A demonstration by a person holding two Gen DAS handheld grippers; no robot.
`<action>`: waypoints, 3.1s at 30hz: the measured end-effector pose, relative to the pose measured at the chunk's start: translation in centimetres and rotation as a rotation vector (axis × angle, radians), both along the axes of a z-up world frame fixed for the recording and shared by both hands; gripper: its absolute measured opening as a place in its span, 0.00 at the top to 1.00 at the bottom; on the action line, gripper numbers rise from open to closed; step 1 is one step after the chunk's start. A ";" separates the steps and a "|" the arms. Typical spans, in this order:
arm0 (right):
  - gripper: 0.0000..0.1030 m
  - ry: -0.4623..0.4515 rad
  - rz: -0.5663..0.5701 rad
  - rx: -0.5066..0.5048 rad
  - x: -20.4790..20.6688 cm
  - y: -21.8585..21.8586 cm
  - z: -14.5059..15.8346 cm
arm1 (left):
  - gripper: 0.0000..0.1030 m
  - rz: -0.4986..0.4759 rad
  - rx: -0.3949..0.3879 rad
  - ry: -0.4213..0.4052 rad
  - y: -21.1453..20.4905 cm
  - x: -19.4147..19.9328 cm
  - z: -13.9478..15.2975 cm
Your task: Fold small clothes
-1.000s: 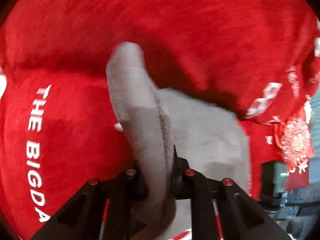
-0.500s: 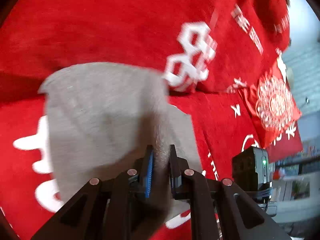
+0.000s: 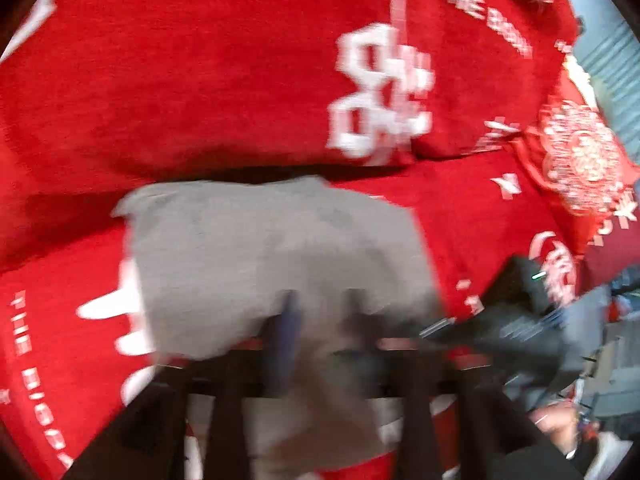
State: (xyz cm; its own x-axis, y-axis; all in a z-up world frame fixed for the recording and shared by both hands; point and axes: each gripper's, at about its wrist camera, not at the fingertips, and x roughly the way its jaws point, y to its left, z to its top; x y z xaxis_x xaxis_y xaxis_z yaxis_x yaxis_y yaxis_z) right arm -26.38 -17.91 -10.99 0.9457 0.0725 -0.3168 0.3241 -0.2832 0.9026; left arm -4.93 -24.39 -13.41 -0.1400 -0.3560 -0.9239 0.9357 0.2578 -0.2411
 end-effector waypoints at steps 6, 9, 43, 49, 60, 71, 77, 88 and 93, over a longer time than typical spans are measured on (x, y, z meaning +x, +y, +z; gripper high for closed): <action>0.33 0.023 0.118 -0.014 2.4 -1.6 0.4 | 0.00 0.112 0.040 -0.103 3.4 5.2 -1.2; 0.33 0.047 0.239 -0.024 4.4 -2.0 0.6 | 0.00 0.164 0.085 -0.078 4.7 7.8 -3.0; 0.87 0.409 0.191 -0.335 -0.7 -5.0 4.2 | 0.00 0.170 0.147 -0.030 4.4 4.6 -8.0; 0.74 0.507 0.253 -0.334 1.1 -4.5 5.4 | 0.00 0.157 0.165 -0.064 4.8 5.1 -7.4; 0.74 0.561 0.352 -0.458 -3.0 1.5 9.9 | 0.00 0.099 0.206 -0.058 7.8 3.8 -7.2; 0.92 0.671 0.352 -0.362 -4.8 2.7 4.4 | 0.00 0.044 0.262 -0.068 10.6 1.4 -9.2; 0.91 0.708 0.344 -0.329 -5.3 3.0 5.2 | 0.00 0.045 0.277 -0.096 11.1 1.2 -7.8; 0.91 0.743 0.332 -0.586 -1.5 0.4 11.5 | 0.00 0.128 0.255 -0.125 9.7 2.7 -5.7; 0.91 0.798 0.408 -0.524 -0.2 -1.4 8.0 | 0.00 0.145 0.259 -0.125 7.4 1.9 -6.2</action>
State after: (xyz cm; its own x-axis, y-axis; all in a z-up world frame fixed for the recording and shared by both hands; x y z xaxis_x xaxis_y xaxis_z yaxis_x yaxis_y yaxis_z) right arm -26.54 -19.26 -3.02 0.3819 0.0130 -0.9241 0.8646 0.3482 0.3622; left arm -3.04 -17.02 -19.60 0.0152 -0.1150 -0.9932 0.9030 0.4282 -0.0357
